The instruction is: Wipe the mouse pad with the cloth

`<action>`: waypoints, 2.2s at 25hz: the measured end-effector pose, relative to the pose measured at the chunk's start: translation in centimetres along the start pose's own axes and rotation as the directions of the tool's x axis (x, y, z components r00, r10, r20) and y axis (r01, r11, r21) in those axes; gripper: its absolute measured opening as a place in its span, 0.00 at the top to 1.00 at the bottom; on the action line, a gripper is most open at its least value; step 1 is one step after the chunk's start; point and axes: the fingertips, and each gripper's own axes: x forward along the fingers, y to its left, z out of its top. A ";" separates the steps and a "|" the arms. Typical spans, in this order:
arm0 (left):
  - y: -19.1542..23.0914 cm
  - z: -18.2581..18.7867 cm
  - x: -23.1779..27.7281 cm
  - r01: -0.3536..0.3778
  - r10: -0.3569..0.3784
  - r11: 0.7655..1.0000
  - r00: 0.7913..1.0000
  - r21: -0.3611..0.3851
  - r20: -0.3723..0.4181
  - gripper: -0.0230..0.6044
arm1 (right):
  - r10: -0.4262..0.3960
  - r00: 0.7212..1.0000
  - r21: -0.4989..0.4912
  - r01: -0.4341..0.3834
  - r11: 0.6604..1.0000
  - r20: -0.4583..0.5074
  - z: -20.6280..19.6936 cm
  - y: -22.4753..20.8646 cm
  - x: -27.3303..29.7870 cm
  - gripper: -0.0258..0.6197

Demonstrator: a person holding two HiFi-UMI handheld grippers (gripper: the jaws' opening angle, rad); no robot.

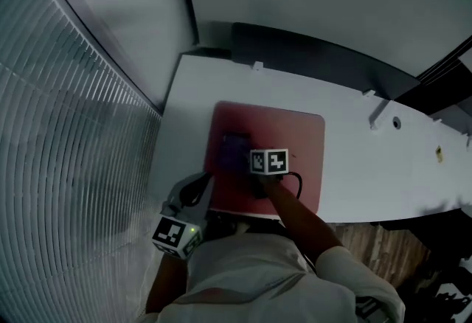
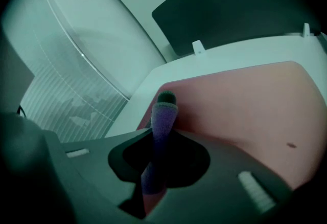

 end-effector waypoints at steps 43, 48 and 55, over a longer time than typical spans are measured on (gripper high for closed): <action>-11.4 1.5 9.5 0.161 -0.160 0.986 0.987 0.039 -0.014 0.96 | -0.003 0.969 0.131 -0.031 0.991 0.248 0.0 -11.2 -23.4 0.87; -7.5 1.2 5.9 0.075 -0.075 0.997 0.997 0.030 -0.012 0.96 | 0.171 0.970 0.048 -0.181 0.982 0.171 0.5 -2.8 -18.1 0.87; -1.5 0.2 -0.1 -0.075 0.075 0.997 0.997 -0.006 -0.004 0.96 | 0.304 0.951 -0.062 -0.307 0.950 -0.055 -3.1 7.0 -7.9 0.87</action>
